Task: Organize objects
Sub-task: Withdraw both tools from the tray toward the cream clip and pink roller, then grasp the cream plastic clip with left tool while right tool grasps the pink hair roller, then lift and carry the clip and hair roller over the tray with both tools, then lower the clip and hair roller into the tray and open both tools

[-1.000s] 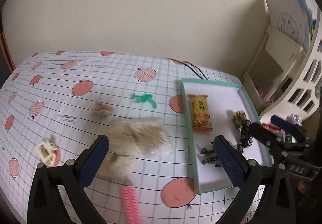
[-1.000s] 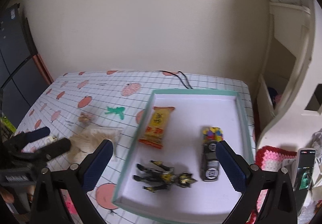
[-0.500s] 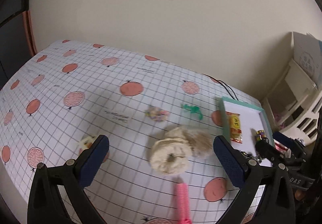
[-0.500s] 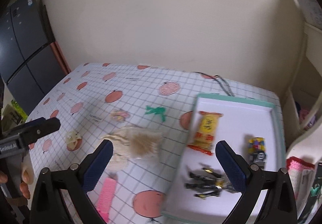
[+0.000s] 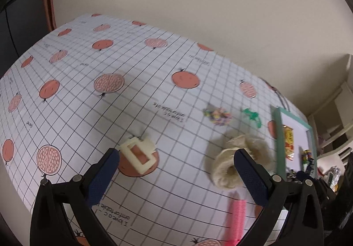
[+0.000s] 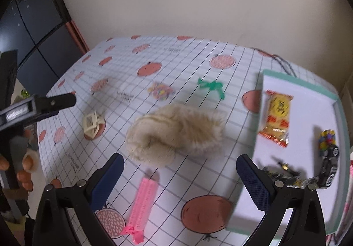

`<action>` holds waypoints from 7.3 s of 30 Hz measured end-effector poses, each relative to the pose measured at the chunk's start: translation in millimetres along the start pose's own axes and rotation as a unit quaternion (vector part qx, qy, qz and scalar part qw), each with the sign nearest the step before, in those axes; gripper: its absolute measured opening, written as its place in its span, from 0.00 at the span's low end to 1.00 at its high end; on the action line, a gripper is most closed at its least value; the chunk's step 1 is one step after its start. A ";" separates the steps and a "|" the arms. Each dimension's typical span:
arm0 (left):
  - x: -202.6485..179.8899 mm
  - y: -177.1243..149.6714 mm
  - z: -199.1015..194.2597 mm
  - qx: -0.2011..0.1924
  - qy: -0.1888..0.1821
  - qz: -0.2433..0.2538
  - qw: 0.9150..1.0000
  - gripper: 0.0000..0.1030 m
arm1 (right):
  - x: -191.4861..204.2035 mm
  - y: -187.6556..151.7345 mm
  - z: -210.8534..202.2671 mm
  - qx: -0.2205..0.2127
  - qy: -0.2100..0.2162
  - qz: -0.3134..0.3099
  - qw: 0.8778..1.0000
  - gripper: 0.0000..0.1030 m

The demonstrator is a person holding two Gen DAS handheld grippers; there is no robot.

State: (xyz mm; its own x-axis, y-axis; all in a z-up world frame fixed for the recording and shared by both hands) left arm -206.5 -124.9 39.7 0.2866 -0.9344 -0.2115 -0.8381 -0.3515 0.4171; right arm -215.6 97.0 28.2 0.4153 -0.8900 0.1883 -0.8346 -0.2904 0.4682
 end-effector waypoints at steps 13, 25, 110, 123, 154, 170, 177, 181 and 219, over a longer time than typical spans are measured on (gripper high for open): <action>35.1 -11.5 57.8 0.065 0.030 -0.044 0.996 1.00 | 14.6 -33.9 33.5 0.059 -0.011 -0.029 0.998 1.00; 48.7 -9.8 77.3 0.067 0.055 -0.060 0.994 1.00 | 32.7 -60.2 62.5 0.107 -0.013 -0.061 0.992 1.00; 8.0 -1.1 43.0 0.022 0.036 -0.053 0.998 0.56 | -2.7 -27.7 -16.3 -0.001 -0.036 -0.069 0.997 0.28; -80.1 -3.5 -8.1 -0.041 -0.020 0.026 0.999 0.56 | -57.4 -17.7 -56.8 -0.044 -0.058 -0.010 0.997 0.28; -307.1 -109.4 35.9 0.056 -0.115 0.257 0.958 0.56 | -223.3 -46.7 -90.6 -0.054 -0.145 0.156 0.976 0.28; -316.1 -141.3 64.8 0.096 -0.090 0.279 0.951 0.56 | -247.0 -67.4 -63.9 -0.008 -0.157 0.175 0.972 0.28; -315.3 -146.1 73.2 0.104 -0.076 0.281 0.951 0.56 | -249.4 -72.2 -53.9 0.006 -0.156 0.178 0.971 0.28; -314.0 -146.0 75.4 0.109 -0.075 0.277 0.952 0.56 | -248.8 -75.2 -49.5 0.012 -0.154 0.178 0.972 0.28; -307.0 -122.4 53.7 0.098 -0.098 0.249 0.959 0.57 | -240.3 -65.4 -69.8 -0.020 -0.147 0.173 0.974 0.33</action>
State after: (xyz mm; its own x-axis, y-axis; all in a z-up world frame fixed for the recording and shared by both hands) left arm -216.8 208.1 6.1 -0.2477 -0.9480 -0.2000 -0.9253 0.1703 0.3388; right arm -235.6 354.4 12.6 -0.0142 -0.9961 0.0876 -0.8884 0.0527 0.4561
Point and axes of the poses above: each gripper's, at about its wrist camera, not at the fingertips, and z roughly the way its jaws point, x to its left, y to its top, the point moved 7 cm from there along z, roughly the way its jaws point, and after that the axes turned 6 degrees about x, right-handed, at the moved point
